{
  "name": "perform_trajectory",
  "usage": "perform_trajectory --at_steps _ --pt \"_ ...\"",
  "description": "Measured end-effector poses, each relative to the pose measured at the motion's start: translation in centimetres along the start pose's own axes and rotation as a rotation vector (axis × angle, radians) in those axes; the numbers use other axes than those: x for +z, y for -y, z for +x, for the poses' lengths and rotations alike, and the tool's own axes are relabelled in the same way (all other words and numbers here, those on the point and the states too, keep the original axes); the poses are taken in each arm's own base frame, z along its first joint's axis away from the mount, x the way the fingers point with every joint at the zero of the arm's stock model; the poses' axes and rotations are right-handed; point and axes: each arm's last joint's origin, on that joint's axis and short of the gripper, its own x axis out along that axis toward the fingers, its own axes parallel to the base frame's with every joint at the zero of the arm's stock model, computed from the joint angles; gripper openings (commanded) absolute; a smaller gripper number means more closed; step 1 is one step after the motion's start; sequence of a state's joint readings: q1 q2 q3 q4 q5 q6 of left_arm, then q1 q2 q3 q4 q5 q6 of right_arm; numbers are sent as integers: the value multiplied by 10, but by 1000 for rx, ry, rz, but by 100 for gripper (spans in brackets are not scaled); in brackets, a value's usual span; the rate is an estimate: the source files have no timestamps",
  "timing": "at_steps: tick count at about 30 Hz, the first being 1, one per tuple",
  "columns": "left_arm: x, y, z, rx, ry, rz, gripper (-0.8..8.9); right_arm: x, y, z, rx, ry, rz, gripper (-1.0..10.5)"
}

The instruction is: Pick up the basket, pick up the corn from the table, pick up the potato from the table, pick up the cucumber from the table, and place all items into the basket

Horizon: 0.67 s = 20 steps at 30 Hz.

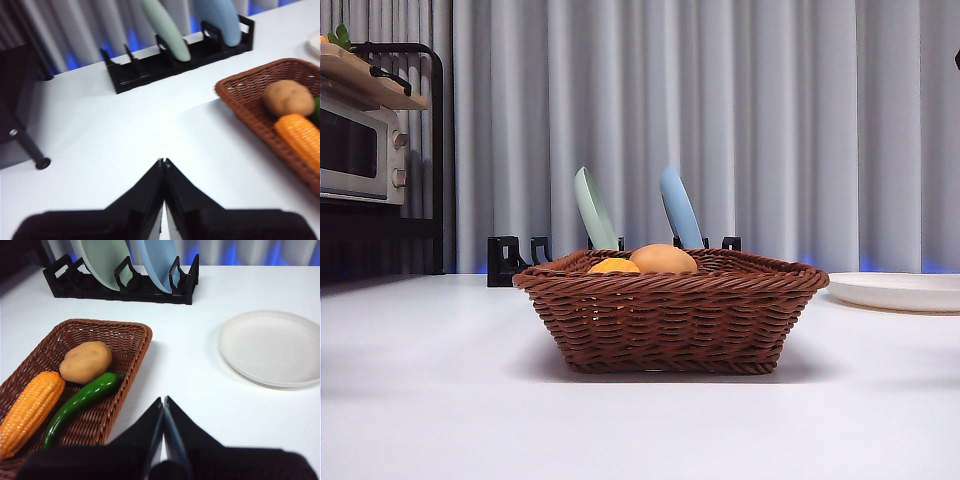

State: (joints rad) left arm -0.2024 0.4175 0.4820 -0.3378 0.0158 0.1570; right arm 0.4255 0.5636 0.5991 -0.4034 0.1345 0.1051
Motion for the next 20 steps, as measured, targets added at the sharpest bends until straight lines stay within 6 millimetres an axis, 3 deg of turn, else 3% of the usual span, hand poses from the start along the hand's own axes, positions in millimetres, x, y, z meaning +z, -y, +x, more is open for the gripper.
perform_trajectory --at_steps 9,15,20 --pt "-79 -3 3 161 74 -36 -3 0 0 0 0 0 0 2" --pt "-107 -1 12 165 12 -52 -3 0 0 0 0 0 0 1" --pt "-113 0 13 166 25 -84 -3 0 0 0 0 0 0 1"
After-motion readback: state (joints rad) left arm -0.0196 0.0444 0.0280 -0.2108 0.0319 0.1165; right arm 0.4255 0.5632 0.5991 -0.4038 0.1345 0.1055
